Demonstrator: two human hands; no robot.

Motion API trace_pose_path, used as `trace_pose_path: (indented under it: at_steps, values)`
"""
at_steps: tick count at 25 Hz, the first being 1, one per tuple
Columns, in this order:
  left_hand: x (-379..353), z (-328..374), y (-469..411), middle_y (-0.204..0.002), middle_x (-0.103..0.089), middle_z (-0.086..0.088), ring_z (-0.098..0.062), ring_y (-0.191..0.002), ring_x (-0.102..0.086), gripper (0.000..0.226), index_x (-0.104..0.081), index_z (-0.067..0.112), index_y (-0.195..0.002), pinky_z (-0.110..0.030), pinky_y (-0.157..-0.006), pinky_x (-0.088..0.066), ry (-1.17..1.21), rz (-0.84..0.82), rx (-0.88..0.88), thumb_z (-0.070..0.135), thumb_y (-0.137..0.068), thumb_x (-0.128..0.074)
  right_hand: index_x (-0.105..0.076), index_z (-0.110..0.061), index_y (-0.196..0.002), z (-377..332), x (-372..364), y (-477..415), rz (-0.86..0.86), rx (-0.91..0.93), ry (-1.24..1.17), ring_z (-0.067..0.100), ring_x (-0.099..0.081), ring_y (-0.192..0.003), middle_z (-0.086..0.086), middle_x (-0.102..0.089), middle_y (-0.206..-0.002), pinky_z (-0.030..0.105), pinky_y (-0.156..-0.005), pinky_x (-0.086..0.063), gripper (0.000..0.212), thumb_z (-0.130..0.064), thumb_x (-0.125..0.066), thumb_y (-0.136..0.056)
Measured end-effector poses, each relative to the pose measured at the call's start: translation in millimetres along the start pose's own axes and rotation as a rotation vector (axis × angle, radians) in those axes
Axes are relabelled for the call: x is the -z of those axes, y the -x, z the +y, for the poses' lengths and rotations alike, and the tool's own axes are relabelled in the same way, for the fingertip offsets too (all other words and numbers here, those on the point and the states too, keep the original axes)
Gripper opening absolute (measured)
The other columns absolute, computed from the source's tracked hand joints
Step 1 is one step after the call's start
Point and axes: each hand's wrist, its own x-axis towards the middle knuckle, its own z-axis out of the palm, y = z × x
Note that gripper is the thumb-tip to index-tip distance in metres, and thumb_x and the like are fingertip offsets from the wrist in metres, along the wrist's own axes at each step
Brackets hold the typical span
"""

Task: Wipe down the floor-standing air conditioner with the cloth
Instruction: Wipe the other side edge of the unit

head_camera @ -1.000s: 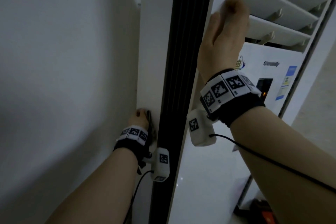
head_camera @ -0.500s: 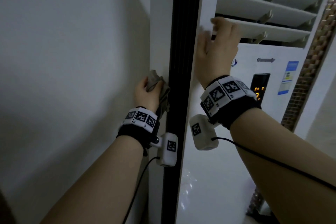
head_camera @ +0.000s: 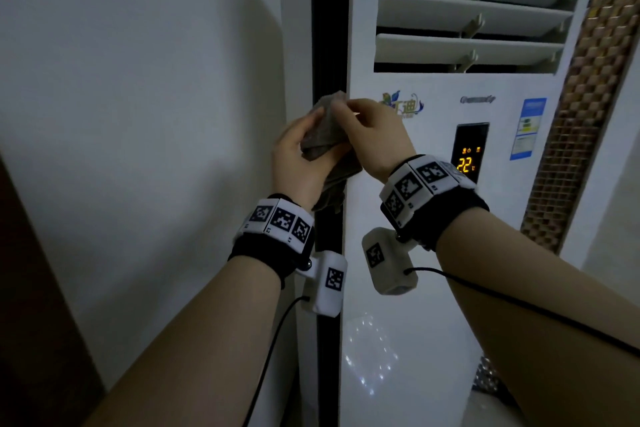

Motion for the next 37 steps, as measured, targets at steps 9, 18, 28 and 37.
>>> trace_pose_path:
  at_steps: [9, 18, 28, 37]
  values:
    - [-36.2, 6.7, -4.7, -0.135, -0.049, -0.003, -0.005, -0.116, -0.053, 0.04, -0.05, 0.026, -0.13, -0.021, -0.091, -0.049, 0.088, -0.098, -0.006, 0.019, -0.092, -0.06, -0.055, -0.005, -0.118, 16.3, 48.9, 9.9, 0.242, 0.033, 0.124, 0.021, -0.055, -0.102, 0.011, -0.063, -0.112, 0.013, -0.072, -0.032, 0.026, -0.015, -0.039, -0.099]
    - [-102.3, 7.8, 20.4, -0.086, -0.066, 0.016, 0.005, -0.08, -0.064, 0.017, -0.066, 0.024, -0.102, -0.018, -0.07, -0.053, 0.05, -0.237, 0.059, 0.034, -0.096, -0.053, -0.052, -0.003, -0.118, 53.0, 105.2, 46.1, 0.357, 0.018, 0.098, 0.008, -0.048, -0.093, -0.001, -0.054, -0.102, 0.003, -0.064, -0.033, 0.025, -0.013, -0.039, -0.1]
    - [-267.0, -14.4, 75.4, -0.087, -0.067, 0.001, 0.006, -0.073, -0.06, 0.015, -0.067, 0.006, -0.1, -0.005, -0.06, -0.044, 0.014, -0.228, 0.095, 0.017, -0.09, -0.063, -0.053, -0.008, -0.114, 165.8, 234.0, 77.1, 0.277, -0.139, 0.045, 0.012, -0.053, -0.096, 0.001, -0.058, -0.105, 0.018, -0.076, -0.041, 0.022, -0.016, -0.038, -0.099]
    - [-392.9, -79.1, 114.8, -0.107, -0.066, -0.007, -0.017, -0.098, -0.064, 0.018, -0.059, 0.012, -0.107, -0.026, -0.082, -0.053, -0.014, -0.297, 0.284, 0.015, -0.09, -0.063, -0.047, -0.027, -0.084, 282.3, 309.9, 108.9, 0.186, -0.342, -0.119, -0.011, -0.053, -0.068, -0.009, -0.056, -0.084, 0.007, -0.058, -0.041, 0.011, -0.023, -0.048, -0.094]
